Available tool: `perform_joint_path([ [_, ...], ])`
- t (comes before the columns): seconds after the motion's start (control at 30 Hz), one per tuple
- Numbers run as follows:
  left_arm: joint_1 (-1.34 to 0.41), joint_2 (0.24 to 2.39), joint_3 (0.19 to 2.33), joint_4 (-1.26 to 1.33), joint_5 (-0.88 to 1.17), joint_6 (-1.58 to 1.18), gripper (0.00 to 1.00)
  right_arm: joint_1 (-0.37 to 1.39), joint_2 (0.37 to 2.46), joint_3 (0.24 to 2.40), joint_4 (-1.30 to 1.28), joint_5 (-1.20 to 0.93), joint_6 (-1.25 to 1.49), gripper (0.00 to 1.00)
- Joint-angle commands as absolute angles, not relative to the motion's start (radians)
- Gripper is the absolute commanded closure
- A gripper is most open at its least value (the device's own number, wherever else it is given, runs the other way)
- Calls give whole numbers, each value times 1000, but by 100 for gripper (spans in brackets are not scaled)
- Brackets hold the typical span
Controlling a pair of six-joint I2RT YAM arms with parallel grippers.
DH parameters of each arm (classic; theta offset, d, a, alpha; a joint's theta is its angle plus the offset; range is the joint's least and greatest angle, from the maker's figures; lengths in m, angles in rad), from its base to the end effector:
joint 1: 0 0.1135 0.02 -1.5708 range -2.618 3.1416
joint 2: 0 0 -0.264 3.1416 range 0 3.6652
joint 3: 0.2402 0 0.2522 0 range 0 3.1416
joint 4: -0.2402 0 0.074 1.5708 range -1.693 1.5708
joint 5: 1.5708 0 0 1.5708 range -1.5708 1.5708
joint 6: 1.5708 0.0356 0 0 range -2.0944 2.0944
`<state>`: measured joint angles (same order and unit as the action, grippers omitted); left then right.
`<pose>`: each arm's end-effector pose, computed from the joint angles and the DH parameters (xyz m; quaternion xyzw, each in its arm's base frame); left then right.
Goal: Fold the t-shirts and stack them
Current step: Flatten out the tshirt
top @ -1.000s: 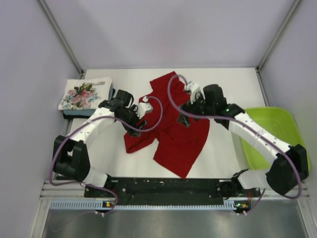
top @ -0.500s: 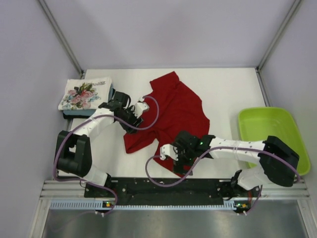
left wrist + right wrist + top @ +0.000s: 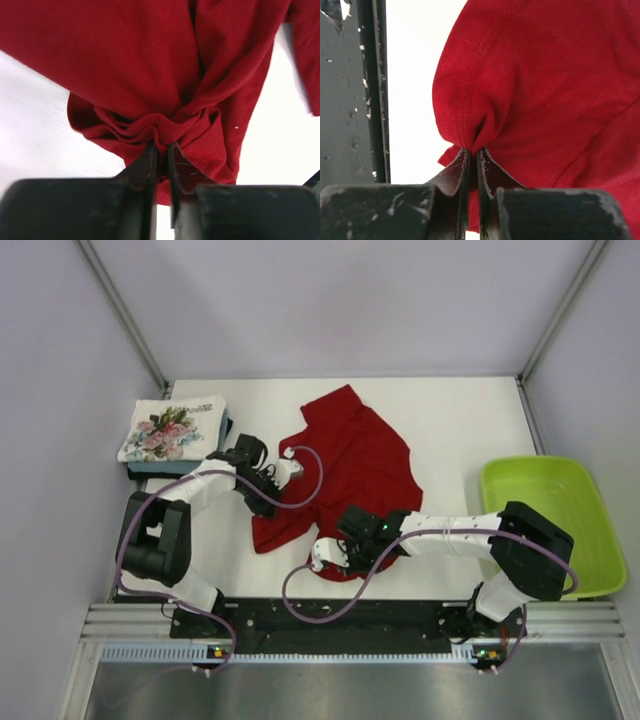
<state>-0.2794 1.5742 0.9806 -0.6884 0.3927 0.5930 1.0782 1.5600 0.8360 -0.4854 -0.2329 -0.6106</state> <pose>0.2730 -0.0925 0.1878 0.4355 0.8678 -0.1687 0.1696 0.1246 0.2496 0.1586 -0.7443 0.6333 0.1525 0.1472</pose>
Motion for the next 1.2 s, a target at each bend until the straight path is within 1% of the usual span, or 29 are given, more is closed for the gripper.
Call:
perform_joint_path([
  [0.0,-279,1591,1032,-690,390,574,100,1068,1571,822,-555,-74,-631,100],
  [0.1,-256,1556,1069,-669,324,557,100,990,1504,866,-558,-5,-575,100],
  [0.13,-241,1542,1093,-669,304,548,100,956,1474,888,-563,-5,-542,100],
  [0.2,-201,1519,1153,-687,285,528,100,885,1401,948,-571,64,-508,100],
  [0.33,-100,1461,1316,-776,310,534,100,761,1238,1055,-565,141,-500,100],
  [0.4,-66,1421,1341,-807,298,557,100,715,1155,1095,-552,167,-520,100],
  [0.47,-40,1366,1319,-807,266,575,100,681,1085,1121,-532,184,-537,100],
  [0.53,-14,1300,1269,-811,262,601,100,680,1031,1118,-523,145,-552,100],
  [0.63,-8,1194,1171,-903,348,711,100,680,977,1089,-522,51,-548,100],
  [0.67,20,1168,1136,-992,383,774,97,680,970,1082,-522,37,-548,100],
  [0.7,21,1139,1099,-1119,400,852,89,680,963,1077,-520,35,-552,100],
  [0.77,25,1094,996,-1275,387,987,71,681,951,1069,-522,28,-564,100],
  [0.8,25,1069,935,-1337,358,1033,57,680,945,1065,-522,19,-577,100],
  [0.83,26,1045,883,-1388,321,1070,46,681,937,1057,-523,5,-592,100],
  [0.93,26,1012,810,-1489,252,1127,29,680,913,1023,-528,-41,-647,100],
  [0.97,28,1012,824,-1494,255,1117,27,681,905,1008,-526,-61,-661,100],
  [1.03,25,1025,880,-1485,300,1114,27,681,891,982,-511,-92,-657,100],
  [1.1,23,1054,980,-1412,385,1065,27,681,876,960,-500,-109,-643,100],
  [1.13,11,1072,1011,-1352,415,1008,26,681,868,947,-492,-107,-643,100],
  [1.17,-26,1100,1041,-1310,442,946,26,681,856,934,-486,-100,-643,100],
])
